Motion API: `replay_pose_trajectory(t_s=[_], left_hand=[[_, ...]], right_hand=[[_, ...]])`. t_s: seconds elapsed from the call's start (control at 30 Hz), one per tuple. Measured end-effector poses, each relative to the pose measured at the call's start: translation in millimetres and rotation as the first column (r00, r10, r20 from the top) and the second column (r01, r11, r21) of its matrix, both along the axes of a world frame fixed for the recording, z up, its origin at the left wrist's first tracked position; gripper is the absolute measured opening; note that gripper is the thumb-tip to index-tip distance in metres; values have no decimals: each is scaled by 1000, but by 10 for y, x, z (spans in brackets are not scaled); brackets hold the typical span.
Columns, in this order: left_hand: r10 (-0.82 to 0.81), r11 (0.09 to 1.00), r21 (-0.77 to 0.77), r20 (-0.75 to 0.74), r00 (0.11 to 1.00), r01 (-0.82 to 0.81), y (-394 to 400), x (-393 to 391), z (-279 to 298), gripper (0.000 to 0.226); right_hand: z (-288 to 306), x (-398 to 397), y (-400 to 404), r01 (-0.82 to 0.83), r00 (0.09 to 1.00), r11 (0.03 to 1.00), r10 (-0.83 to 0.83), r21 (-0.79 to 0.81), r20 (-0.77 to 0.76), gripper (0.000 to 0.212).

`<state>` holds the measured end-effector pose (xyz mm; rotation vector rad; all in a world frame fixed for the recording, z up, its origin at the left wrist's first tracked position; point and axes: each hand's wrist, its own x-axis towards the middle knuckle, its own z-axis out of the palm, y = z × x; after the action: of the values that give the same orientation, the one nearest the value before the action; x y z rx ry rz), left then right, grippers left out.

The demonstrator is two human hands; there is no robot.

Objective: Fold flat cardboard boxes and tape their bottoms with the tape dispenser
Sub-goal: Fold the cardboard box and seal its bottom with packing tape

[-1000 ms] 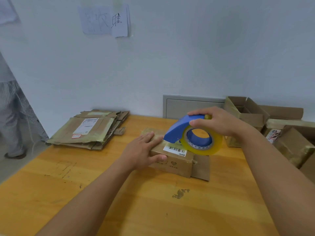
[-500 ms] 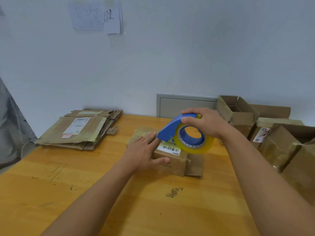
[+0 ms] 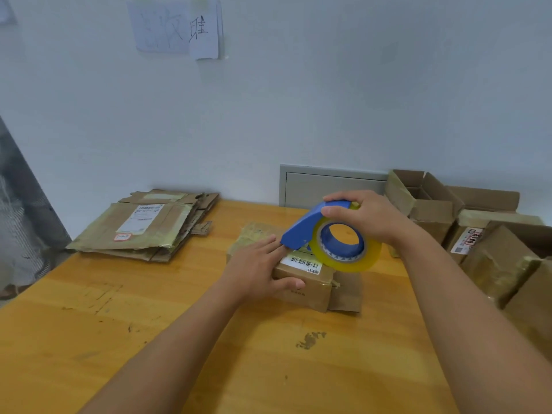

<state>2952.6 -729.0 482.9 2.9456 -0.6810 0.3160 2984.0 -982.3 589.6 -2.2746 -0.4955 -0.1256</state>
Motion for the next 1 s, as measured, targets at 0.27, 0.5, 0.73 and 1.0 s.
replay_pose_trajectory(t_s=[0.27, 0.5, 0.73, 1.0], left_hand=[[-3, 1000, 13, -20, 1000, 3, 41, 36, 42, 99], [-26, 999, 18, -46, 999, 27, 35, 75, 71, 99], [-14, 998, 54, -61, 998, 17, 31, 93, 55, 94], [-104, 990, 89, -99, 990, 113, 72, 159, 110, 88]], right_hand=[[35, -52, -112, -51, 999, 998, 51, -34, 11, 31], [10, -172, -260, -49, 999, 999, 49, -1, 13, 37], [-76, -276, -502, 6, 1000, 1000, -6, 2, -19, 33], [-305, -403, -416, 68, 998, 993, -66, 97, -19, 34]])
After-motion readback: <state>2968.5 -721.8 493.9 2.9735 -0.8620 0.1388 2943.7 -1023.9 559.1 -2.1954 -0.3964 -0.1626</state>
